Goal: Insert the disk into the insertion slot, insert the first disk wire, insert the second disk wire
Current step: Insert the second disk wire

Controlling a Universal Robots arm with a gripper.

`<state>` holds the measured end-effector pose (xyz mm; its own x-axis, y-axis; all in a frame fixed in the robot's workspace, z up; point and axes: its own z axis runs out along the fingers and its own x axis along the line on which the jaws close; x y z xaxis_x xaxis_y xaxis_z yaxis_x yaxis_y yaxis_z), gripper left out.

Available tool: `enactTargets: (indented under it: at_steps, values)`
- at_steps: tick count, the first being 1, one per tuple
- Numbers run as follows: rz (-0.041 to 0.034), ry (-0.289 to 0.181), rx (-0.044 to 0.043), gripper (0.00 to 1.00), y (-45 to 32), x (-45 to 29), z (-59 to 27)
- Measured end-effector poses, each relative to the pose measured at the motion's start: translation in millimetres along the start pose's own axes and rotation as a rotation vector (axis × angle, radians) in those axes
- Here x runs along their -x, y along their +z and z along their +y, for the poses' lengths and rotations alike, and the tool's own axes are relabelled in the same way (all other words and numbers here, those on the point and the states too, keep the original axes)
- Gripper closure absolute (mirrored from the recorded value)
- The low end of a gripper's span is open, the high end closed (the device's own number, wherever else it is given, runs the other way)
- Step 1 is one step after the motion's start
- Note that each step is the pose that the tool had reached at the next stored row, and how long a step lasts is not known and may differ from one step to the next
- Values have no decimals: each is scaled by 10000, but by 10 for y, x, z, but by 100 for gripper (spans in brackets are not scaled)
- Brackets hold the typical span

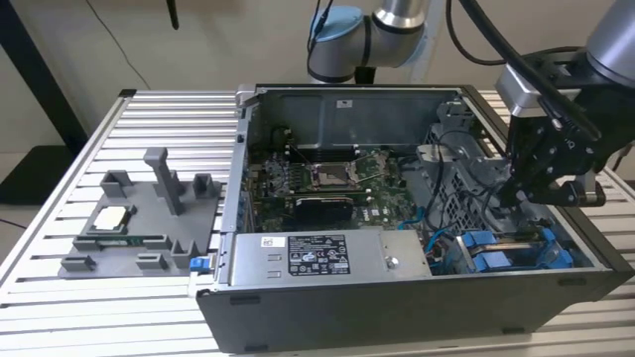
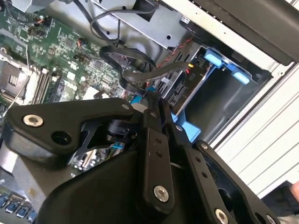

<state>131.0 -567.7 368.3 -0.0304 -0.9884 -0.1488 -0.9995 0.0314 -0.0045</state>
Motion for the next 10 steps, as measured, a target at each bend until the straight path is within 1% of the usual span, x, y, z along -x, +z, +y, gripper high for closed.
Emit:
enactTargets:
  at_steps: [4,6,10]
  values:
    - [4,0,0,84,33,-41,-1]
    - [27,1,-1,84,36,-77,-2]
    - [30,0,-1,84,51,-160,-12]
